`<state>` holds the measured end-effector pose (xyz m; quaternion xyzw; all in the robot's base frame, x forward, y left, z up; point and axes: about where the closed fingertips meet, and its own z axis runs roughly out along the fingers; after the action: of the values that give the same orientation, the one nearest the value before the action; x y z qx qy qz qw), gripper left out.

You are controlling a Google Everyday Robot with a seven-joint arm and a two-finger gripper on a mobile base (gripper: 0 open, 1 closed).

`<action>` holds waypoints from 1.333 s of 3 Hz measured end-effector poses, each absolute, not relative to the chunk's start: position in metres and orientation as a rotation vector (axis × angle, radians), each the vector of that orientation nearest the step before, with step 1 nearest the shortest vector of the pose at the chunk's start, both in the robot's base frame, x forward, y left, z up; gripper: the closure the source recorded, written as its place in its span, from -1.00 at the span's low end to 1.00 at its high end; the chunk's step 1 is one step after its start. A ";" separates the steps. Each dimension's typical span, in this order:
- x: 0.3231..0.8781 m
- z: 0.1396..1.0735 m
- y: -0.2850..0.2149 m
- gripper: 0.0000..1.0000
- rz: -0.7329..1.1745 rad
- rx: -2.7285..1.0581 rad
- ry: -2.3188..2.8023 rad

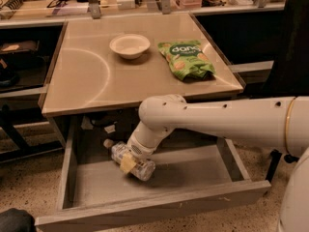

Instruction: Place blue plastic bottle into top drawer

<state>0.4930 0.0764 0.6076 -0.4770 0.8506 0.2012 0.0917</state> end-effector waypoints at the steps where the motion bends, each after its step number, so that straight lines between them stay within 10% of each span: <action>1: 0.493 0.607 0.076 0.62 0.598 -1.417 2.527; 4: 0.493 0.607 0.076 -0.77 0.598 -1.417 2.527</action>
Offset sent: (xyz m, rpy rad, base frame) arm -0.0001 0.0000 -0.0003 -0.0001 0.0006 -0.0001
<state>0.4929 0.0764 0.6073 -0.4770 0.8507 0.2013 0.0914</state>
